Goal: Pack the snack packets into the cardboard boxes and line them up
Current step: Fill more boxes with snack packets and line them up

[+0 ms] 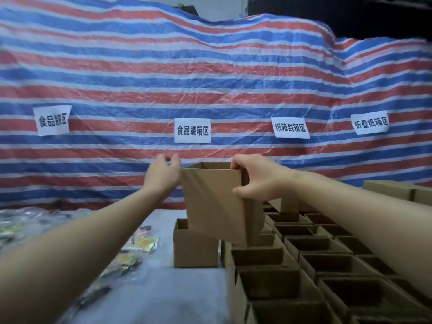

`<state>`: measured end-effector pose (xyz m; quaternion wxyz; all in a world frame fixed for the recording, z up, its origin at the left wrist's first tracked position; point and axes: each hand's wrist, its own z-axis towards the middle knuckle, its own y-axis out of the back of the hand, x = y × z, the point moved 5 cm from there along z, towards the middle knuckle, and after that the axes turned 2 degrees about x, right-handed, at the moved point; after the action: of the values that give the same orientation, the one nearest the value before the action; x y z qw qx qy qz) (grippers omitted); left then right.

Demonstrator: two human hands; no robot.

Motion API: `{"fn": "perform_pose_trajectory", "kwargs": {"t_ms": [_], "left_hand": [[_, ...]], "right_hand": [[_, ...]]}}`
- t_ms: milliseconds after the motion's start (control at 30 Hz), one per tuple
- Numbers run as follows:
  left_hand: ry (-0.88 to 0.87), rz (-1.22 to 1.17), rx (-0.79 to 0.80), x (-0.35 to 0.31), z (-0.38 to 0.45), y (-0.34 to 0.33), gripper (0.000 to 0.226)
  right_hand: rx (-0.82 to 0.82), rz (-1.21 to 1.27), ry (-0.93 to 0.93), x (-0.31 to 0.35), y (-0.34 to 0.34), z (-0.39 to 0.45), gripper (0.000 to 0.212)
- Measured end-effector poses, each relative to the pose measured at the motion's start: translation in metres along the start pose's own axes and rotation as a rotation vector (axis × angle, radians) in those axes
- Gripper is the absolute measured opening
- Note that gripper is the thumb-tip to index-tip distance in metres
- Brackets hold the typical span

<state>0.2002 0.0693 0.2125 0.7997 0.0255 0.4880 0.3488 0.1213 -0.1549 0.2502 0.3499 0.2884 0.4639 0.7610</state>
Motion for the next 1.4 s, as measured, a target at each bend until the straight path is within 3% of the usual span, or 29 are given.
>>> {"fn": "perform_pose_trajectory", "kwargs": {"t_ms": [100,267,333,467,633,767,833,933,1000,1067,1167,1400], "left_hand": [[0.255,-0.278,0.197,0.022,-0.040,0.044,0.054],[0.478,-0.453,0.535,0.059,-0.129,0.080,0.023],[0.535,-0.413,0.524,0.081,-0.161,0.092,0.023],[0.569,-0.345,0.517,0.127,-0.230,0.097,0.043],[0.639,-0.351,0.415,0.163,-0.281,0.090,0.043],[0.638,-0.331,0.409,0.174,-0.297,0.084,0.065],[0.598,-0.303,0.402,0.173,-0.300,0.082,0.074],[0.559,-0.270,0.373,0.167,-0.304,0.081,0.077],[0.549,-0.241,0.356,0.165,-0.306,0.080,0.076],[0.535,-0.205,0.349,0.164,-0.308,0.079,0.075],[0.514,-0.183,0.348,0.162,-0.310,0.078,0.075],[0.485,-0.100,0.384,0.165,-0.307,0.080,0.074]], "right_hand": [[0.081,0.077,0.066,0.055,-0.001,-0.037,0.028],[0.197,0.152,0.111,0.112,-0.044,-0.082,0.027],[0.244,0.165,0.122,0.123,-0.069,-0.098,0.028],[0.340,0.148,0.056,0.129,-0.129,-0.135,0.031],[0.461,0.150,0.022,0.133,-0.193,-0.171,0.025],[0.562,0.199,-0.030,0.129,-0.215,-0.184,0.019],[0.524,0.249,-0.079,0.125,-0.217,-0.184,0.019],[0.167,0.372,-0.160,0.125,-0.207,-0.168,0.021],[0.049,0.331,-0.238,0.121,-0.210,-0.156,0.035],[0.146,0.199,-0.276,0.119,-0.229,-0.149,0.053],[0.294,0.159,-0.311,0.114,-0.257,-0.151,0.056],[0.335,0.105,-0.303,0.107,-0.268,-0.144,0.056]]}}
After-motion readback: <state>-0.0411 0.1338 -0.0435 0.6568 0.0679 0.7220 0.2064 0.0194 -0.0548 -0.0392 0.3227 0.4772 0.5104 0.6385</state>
